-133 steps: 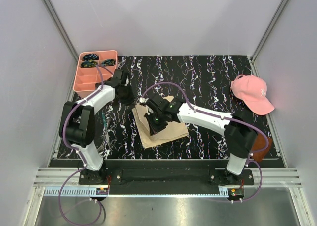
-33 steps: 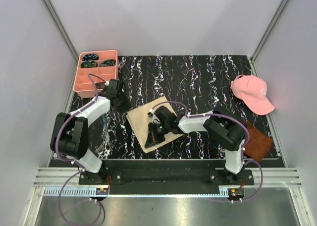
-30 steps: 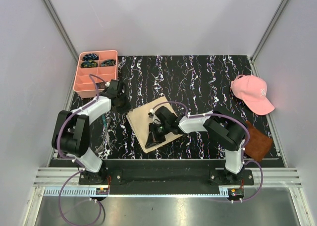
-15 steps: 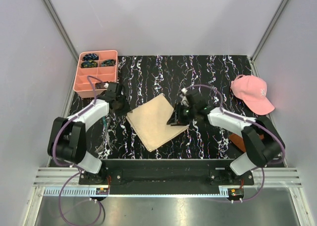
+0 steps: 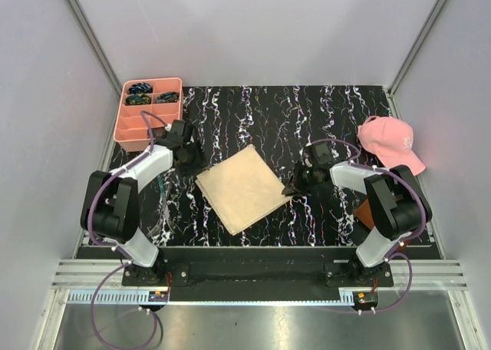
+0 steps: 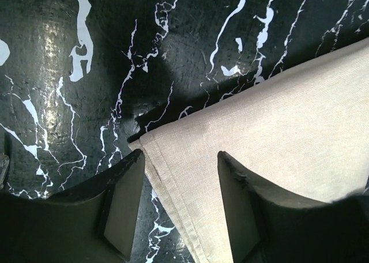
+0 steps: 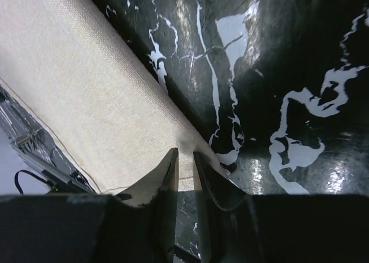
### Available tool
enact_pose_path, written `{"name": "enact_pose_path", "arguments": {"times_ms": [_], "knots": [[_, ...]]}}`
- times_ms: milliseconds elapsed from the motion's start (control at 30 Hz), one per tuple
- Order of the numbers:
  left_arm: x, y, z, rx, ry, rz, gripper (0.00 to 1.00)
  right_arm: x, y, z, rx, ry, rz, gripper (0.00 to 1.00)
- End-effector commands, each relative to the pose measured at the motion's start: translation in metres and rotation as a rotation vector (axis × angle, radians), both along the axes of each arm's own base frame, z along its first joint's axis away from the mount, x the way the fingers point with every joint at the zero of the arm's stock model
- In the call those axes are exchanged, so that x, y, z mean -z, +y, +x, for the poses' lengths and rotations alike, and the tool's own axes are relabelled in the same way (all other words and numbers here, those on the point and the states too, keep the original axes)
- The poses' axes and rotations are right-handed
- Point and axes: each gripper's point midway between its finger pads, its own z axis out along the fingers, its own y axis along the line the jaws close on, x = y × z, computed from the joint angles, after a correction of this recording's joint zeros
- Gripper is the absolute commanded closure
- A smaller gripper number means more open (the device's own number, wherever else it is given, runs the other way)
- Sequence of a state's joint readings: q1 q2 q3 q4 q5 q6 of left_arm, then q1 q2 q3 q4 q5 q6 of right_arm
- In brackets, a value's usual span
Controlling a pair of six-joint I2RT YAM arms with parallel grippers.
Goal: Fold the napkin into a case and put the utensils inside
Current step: Smooth out the square-folded napkin at the center of the board.
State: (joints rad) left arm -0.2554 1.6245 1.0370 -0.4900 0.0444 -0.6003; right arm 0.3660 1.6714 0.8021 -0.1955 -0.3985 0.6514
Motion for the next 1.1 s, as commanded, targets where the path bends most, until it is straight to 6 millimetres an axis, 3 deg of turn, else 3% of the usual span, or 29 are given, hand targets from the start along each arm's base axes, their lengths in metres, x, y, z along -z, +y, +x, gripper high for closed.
{"name": "enact_pose_path", "arguments": {"times_ms": [0, 100, 133, 200, 233, 300, 333, 400, 467, 567, 667, 800, 867, 900, 1067], "knots": [[-0.034, 0.001, 0.008, -0.007, -0.118, -0.006, 0.41, 0.032, -0.042, 0.022, 0.099, -0.033, -0.220, 0.74], [-0.041, -0.002, 0.008, 0.018, -0.130, -0.024, 0.39, 0.034, -0.069, 0.052, 0.154, -0.055, -0.337, 0.74], [-0.038, -0.007, 0.007, 0.034, -0.109, -0.045, 0.39, 0.024, -0.073, 0.074, 0.172, -0.088, -0.360, 0.73], [-0.034, -0.013, 0.009, 0.041, -0.090, -0.066, 0.39, 0.028, -0.085, 0.097, 0.164, -0.101, -0.430, 0.72], [-0.028, -0.017, 0.009, 0.049, -0.067, -0.083, 0.39, 0.008, -0.083, 0.119, 0.159, -0.134, -0.442, 0.71], [-0.024, -0.022, 0.008, 0.056, -0.058, -0.108, 0.39, -0.004, -0.083, 0.136, 0.121, -0.169, -0.471, 0.68], [-0.022, -0.025, 0.009, 0.063, -0.061, -0.124, 0.39, -0.023, -0.079, 0.145, 0.109, -0.190, -0.469, 0.66], [-0.016, -0.028, 0.004, 0.067, -0.048, -0.146, 0.39, -0.054, -0.073, 0.147, 0.080, -0.257, -0.463, 0.50], [-0.018, -0.044, 0.003, 0.109, -0.070, -0.236, 0.40, -0.081, -0.063, 0.139, 0.058, -0.316, -0.427, 0.35], [-0.010, -0.066, -0.008, 0.166, -0.043, -0.330, 0.43, -0.088, -0.032, 0.104, -0.036, -0.291, -0.277, 0.30], [-0.004, -0.080, -0.016, 0.206, -0.027, -0.363, 0.46, -0.073, -0.021, 0.065, -0.064, -0.210, -0.172, 0.30], [0.003, -0.081, -0.021, 0.203, -0.018, -0.358, 0.52, -0.045, -0.027, 0.023, -0.051, -0.122, -0.137, 0.32], [0.007, -0.083, -0.025, 0.211, -0.007, -0.351, 0.54, -0.043, -0.021, 0.016, -0.060, -0.136, -0.091, 0.34], [0.011, -0.083, -0.026, 0.212, 0.002, -0.344, 0.55, -0.033, -0.022, 0.005, -0.067, -0.108, -0.080, 0.35], [0.025, -0.083, -0.035, 0.205, 0.033, -0.329, 0.67, -0.014, -0.015, -0.008, -0.076, -0.066, -0.021, 0.42]]}}
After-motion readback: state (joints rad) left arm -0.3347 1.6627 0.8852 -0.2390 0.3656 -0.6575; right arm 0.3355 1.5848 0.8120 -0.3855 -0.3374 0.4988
